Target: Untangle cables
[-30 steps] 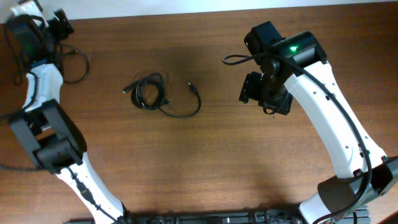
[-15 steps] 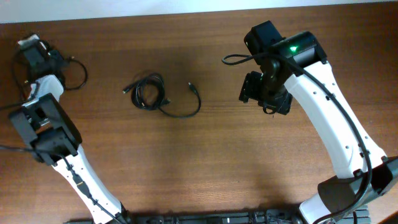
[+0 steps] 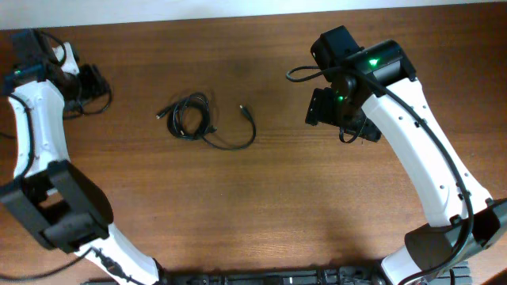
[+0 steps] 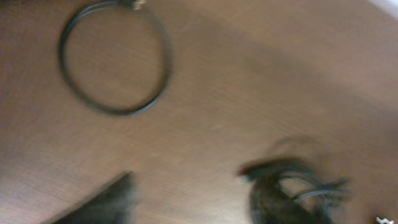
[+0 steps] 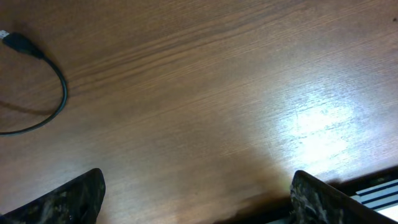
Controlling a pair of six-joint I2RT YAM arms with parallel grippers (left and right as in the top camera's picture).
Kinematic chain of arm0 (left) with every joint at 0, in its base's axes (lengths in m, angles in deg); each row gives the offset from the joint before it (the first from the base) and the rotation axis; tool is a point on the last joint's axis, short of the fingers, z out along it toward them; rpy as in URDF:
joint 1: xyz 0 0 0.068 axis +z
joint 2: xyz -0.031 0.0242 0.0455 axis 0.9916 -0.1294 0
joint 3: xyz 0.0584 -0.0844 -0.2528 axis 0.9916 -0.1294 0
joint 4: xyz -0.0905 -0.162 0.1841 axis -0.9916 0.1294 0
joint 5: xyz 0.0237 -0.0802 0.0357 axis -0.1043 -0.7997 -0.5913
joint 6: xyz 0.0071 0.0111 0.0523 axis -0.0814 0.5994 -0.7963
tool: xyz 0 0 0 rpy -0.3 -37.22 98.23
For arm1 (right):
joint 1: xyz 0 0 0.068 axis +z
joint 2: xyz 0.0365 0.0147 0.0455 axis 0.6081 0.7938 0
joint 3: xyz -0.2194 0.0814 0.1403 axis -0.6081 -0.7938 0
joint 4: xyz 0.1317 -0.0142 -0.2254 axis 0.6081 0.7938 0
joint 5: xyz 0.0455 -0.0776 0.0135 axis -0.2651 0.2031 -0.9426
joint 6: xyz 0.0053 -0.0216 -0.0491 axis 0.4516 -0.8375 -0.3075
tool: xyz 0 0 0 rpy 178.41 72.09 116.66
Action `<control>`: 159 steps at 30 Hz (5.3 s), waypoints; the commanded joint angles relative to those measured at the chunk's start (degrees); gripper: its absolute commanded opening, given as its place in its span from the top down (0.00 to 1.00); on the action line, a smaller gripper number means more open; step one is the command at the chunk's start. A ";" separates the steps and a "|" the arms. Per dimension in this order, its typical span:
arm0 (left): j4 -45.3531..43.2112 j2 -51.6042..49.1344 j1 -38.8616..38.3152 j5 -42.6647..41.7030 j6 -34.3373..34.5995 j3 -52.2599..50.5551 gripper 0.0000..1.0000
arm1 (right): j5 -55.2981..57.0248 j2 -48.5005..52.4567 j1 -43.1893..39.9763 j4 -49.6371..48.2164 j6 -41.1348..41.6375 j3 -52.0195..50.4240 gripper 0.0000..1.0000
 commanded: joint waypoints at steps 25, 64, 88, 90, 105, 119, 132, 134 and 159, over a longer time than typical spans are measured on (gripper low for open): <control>-27.45 -29.70 -0.68 -12.68 7.85 6.16 0.98 | -0.61 0.07 0.37 2.58 0.13 -0.31 0.07; -1.53 1.01 -21.66 -18.21 -14.67 -2.36 1.00 | -8.87 0.09 -9.92 -4.81 -4.87 -8.17 0.06; -3.82 13.03 -21.81 -42.58 4.50 -1.53 1.00 | -8.50 0.13 -3.02 -19.19 -9.44 -8.07 0.85; -0.44 13.03 -18.58 -40.41 4.57 -1.53 1.00 | -8.90 0.13 -3.02 -19.28 -8.55 -8.07 0.82; -6.64 13.40 -30.99 -35.60 17.46 -1.29 1.00 | -37.55 0.13 -3.02 -29.62 -20.92 -8.04 0.39; -15.17 13.40 -30.51 -50.58 23.74 -1.27 1.00 | -23.19 3.87 -3.96 -24.74 -20.15 -7.89 0.96; 5.81 13.40 -29.16 23.65 22.18 -1.27 1.00 | -1.90 -5.46 -10.21 -8.90 -5.81 0.07 0.96; 5.79 13.38 -29.16 23.65 22.18 -1.27 1.00 | -17.49 -5.49 -10.21 -12.41 -18.67 0.11 0.96; -12.76 22.47 -17.18 -29.03 8.90 -0.83 1.00 | 0.70 -5.44 -25.49 -1.75 -9.03 4.07 0.31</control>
